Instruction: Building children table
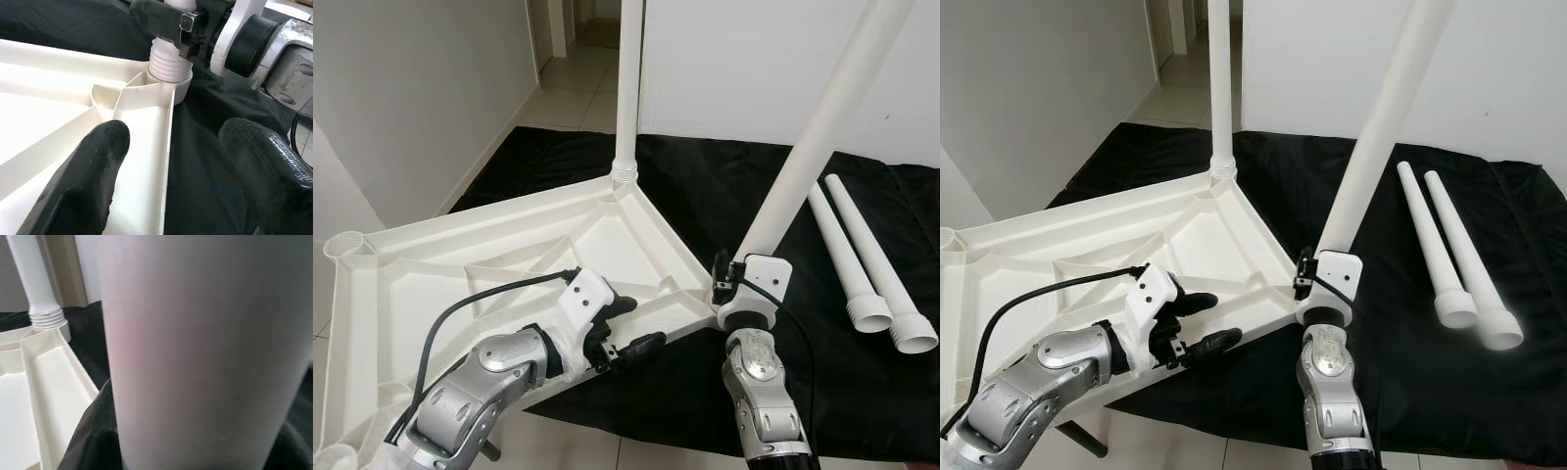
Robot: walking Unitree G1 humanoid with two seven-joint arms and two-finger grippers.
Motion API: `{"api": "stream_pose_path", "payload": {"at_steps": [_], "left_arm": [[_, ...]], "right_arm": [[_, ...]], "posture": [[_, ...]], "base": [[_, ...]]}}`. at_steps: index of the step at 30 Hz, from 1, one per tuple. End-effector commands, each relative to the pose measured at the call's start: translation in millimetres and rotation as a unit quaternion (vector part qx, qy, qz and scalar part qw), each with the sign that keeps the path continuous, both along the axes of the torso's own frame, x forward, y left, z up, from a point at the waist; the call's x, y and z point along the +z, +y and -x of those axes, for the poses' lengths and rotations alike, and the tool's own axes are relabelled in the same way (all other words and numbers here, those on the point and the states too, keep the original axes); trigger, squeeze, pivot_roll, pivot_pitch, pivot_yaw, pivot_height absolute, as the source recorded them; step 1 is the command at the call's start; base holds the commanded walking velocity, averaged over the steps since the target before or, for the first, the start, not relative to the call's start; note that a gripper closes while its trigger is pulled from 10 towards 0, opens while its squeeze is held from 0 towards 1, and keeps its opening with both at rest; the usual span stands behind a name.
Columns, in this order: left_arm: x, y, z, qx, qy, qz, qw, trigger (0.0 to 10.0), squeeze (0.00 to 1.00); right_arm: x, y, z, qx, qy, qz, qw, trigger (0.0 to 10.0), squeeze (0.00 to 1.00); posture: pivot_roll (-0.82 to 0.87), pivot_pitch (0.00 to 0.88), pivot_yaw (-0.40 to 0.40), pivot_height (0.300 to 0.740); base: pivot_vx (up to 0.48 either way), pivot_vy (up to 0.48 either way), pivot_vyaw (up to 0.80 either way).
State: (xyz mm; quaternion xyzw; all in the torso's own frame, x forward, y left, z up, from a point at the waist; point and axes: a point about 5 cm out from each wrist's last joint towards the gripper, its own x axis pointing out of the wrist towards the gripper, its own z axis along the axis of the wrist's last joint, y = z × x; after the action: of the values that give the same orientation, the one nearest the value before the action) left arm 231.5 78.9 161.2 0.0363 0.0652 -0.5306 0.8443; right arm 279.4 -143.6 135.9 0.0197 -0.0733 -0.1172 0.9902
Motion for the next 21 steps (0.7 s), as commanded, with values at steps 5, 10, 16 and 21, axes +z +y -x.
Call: {"api": "stream_pose_path", "payload": {"at_steps": [5, 10, 16, 21], "left_arm": [[3, 2.2, -2.8, 0.0, -0.01, -0.005, 1.0, 10.0, 0.0], [2, 2.2, -2.4, 0.0, -0.01, -0.005, 1.0, 10.0, 0.0], [2, 2.7, -1.7, 0.0, -0.008, -0.006, 1.0, 10.0, 0.0], [2, 2.3, -1.7, -0.001, -0.007, -0.006, 1.0, 10.0, 0.0]], "right_arm": [[-20, -3.7, 2.8, -0.011, 0.045, 0.002, 0.999, 10.0, 0.0], [-14, -3.1, 2.9, 0.021, 0.016, -0.003, 1.0, 10.0, 1.0], [-6, -12.9, 0.6, 0.052, -0.01, 0.015, 0.998, 10.0, 0.86], [-5, -17.6, -1.6, 0.09, -0.011, 0.027, 0.996, 10.0, 0.0]], "posture": [[-0.05, 0.04, 0.044, 0.74], [-0.05, 0.042, 0.045, 0.74], [-0.05, 0.044, 0.049, 0.74], [-0.06, 0.044, 0.051, 0.74]], "base": [[0.0, 0.0, 0.0], [0.0, 0.0, 0.0], [0.0, 0.0, 0.0], [0.0, 0.0, 0.0]]}}
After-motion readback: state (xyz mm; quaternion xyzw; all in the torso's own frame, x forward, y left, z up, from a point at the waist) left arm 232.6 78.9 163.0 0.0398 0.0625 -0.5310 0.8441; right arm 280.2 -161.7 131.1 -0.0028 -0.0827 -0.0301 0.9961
